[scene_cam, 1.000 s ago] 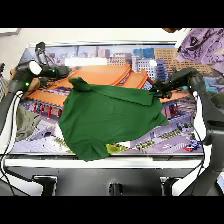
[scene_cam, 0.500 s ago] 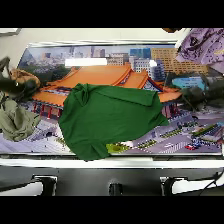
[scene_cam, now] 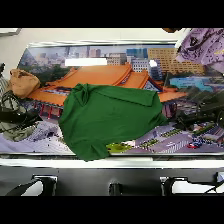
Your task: Fold the clothes and pants, and hang the long-sleeved shirts on hangers.
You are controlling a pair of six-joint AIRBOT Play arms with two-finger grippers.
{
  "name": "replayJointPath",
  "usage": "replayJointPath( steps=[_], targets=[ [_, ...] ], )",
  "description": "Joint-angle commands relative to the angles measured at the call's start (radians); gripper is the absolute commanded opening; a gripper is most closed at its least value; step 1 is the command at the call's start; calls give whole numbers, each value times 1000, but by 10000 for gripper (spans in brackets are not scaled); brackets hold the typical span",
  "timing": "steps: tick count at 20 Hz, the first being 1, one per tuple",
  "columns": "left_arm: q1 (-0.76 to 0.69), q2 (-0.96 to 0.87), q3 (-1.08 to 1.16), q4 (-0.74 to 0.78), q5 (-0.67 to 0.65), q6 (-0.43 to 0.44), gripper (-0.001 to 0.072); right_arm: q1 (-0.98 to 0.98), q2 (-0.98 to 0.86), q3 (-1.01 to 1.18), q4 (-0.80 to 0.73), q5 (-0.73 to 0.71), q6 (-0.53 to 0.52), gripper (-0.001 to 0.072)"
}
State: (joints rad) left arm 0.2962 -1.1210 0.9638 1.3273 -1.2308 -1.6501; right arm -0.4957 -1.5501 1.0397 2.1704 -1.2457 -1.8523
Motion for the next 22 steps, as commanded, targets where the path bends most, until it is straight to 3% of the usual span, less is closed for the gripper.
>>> replayJointPath(
  steps=[1,4,5,6,7,9,13,22],
  targets=[
    [3,13,-25,0,-6,0,392,39,-2,-45,6,109,-27,474],
    [2,13,-24,-9,-19,0,392,92,-33,-46,17,150,-29,454],
    [2,13,-24,-20,-43,-16,392,105,-34,-46,17,159,-29,327],
    [4,13,-26,-21,-71,-54,392,110,-32,-45,19,166,-34,135],
    [13,16,-35,-29,-80,-46,392,109,-31,-45,20,165,-33,27],
    [69,35,-94,-107,-72,66,393,108,-17,-44,17,159,-33,26],
    [233,108,-333,-409,-33,319,394,109,45,-44,17,140,-33,26],
    [175,111,-563,-509,19,386,394,109,79,-44,19,70,-6,27]
  ],
)
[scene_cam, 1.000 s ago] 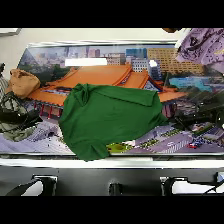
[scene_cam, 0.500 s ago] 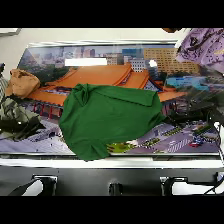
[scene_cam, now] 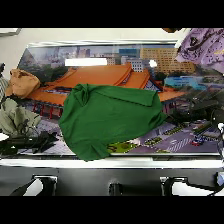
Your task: Fold the clothes and pants, and hang the long-sleeved shirts on hangers.
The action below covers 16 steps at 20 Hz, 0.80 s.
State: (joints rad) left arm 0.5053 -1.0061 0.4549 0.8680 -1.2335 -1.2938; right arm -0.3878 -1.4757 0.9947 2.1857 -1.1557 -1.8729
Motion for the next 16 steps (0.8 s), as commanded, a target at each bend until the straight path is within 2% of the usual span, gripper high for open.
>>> replayJointPath(
  steps=[1,7,11,12,13,16],
  targets=[
    [-63,-8,-60,-53,32,28,394,1,5,1,4,-26,15,27],
    [-249,-86,-62,-67,149,-16,394,1,5,1,4,-60,15,27],
    [-332,-127,-61,-141,238,-15,375,1,5,1,7,-89,15,27],
    [-338,-127,-61,-163,256,-15,244,4,6,1,12,-103,15,27],
    [-338,-127,-58,-188,265,-15,38,15,13,1,13,-112,19,26],
    [-338,-123,27,-195,258,-15,19,88,69,4,43,-39,34,25]
  ],
)
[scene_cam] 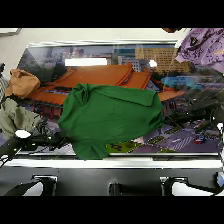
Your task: Fold the clothes and pants, and hang the long-sleeved shirts on hangers.
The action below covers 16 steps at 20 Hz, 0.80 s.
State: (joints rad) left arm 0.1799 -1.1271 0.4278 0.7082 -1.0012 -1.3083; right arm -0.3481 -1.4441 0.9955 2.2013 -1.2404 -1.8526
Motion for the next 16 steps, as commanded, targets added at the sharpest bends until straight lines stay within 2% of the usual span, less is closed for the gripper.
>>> replayJointPath(
  steps=[1,2,4,8,12,14,16],
  targets=[
    [-13,-2,116,-35,24,-1,17,80,61,25,35,89,27,24],
    [-13,-2,202,-35,23,-3,17,112,76,66,34,120,45,24],
    [-12,-3,420,48,23,-67,16,163,87,221,18,151,90,24],
    [-12,-2,964,368,-37,-229,16,191,92,676,-14,113,184,24],
    [-12,5,1464,565,-172,-265,16,188,180,1059,-121,35,246,25],
    [-12,40,1626,631,-225,-282,17,188,290,1111,-159,31,263,25],
    [-12,125,1662,682,-233,-310,17,188,419,1111,-213,13,279,25]
  ],
)
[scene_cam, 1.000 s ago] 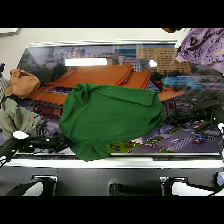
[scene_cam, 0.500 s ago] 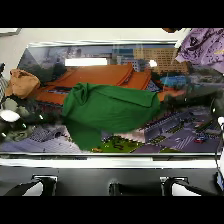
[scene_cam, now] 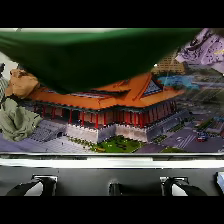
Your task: Fold the clothes and pants, and hang the long-sleeved shirts on hangers.
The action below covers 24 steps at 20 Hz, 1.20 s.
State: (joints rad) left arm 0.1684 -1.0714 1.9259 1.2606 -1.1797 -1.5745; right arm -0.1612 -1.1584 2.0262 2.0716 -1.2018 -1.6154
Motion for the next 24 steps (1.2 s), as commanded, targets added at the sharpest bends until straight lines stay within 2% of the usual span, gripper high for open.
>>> replayJointPath(
  steps=[1,6,11,14,17,19,21,24],
  targets=[
    [0,123,152,148,-61,-59,17,2,197,80,-121,-35,57,25],
    [0,314,61,214,-120,-128,17,2,378,80,-273,-39,165,25],
    [-1,269,22,141,-159,-121,18,2,301,76,-273,-119,227,25],
    [-2,147,-73,-32,-193,-47,17,2,133,76,-269,-262,235,26],
    [-27,-29,-208,-71,-169,-6,18,2,-62,-8,-266,-314,203,26],
    [-68,-187,-295,-64,-82,22,19,3,-202,-97,-267,-282,159,26],
    [-108,-363,-337,-64,30,34,18,3,-347,-146,-266,-211,160,26],
    [-142,-612,-308,-64,216,34,18,3,-555,-158,-268,-37,160,26]
  ],
)
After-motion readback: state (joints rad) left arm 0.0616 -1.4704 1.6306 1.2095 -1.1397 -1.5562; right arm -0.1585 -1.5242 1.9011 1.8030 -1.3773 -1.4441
